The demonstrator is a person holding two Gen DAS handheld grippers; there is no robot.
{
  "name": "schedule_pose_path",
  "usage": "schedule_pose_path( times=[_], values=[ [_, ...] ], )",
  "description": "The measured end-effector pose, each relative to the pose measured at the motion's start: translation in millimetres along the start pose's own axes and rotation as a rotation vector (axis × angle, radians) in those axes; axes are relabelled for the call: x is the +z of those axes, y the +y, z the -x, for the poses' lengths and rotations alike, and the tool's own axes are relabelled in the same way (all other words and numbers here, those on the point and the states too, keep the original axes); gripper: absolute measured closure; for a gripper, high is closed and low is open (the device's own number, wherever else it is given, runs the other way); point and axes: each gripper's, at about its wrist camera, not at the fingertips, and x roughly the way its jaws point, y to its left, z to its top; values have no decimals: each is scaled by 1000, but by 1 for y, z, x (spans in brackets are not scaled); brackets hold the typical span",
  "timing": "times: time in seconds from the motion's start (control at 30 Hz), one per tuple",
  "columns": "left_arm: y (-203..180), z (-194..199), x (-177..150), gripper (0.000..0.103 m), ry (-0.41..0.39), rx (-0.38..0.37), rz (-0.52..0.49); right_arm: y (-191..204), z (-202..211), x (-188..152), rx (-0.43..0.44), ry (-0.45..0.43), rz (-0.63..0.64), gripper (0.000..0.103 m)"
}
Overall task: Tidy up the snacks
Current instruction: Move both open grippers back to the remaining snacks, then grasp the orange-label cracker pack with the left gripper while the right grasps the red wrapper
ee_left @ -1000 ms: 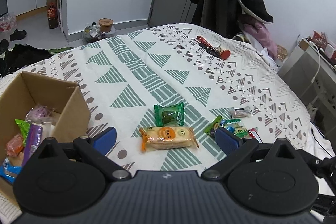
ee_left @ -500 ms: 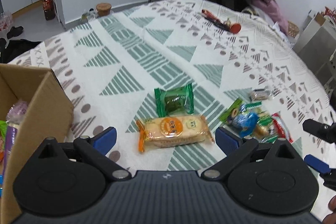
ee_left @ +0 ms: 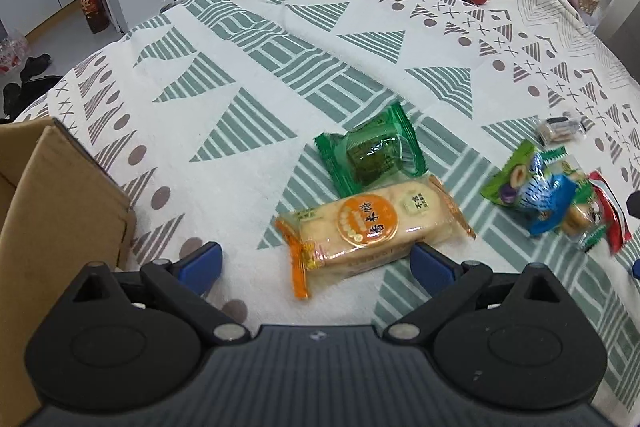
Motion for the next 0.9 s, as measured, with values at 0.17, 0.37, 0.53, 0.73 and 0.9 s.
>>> schedule_pose_path(
  times=[0.17,0.37,0.53,0.73,0.9],
  values=[
    [-3,-4,9,3,-20,0,-28,6,-6,15,-22,-30,64,25],
    [-11,-11,20,3,-51,-12,-74,12,-17,24,-17,-27,129,25],
    [-15,-17,23,6,-56,-33,-92,21,-22,31,-2,-53,197,25],
    [-12,-21,21,22,-41,-84,-73,17,-36,22,-18,30,213,40],
    [-10,-17,20,42,-44,-113,-77,24,-33,11,-55,34,288,47]
  ],
)
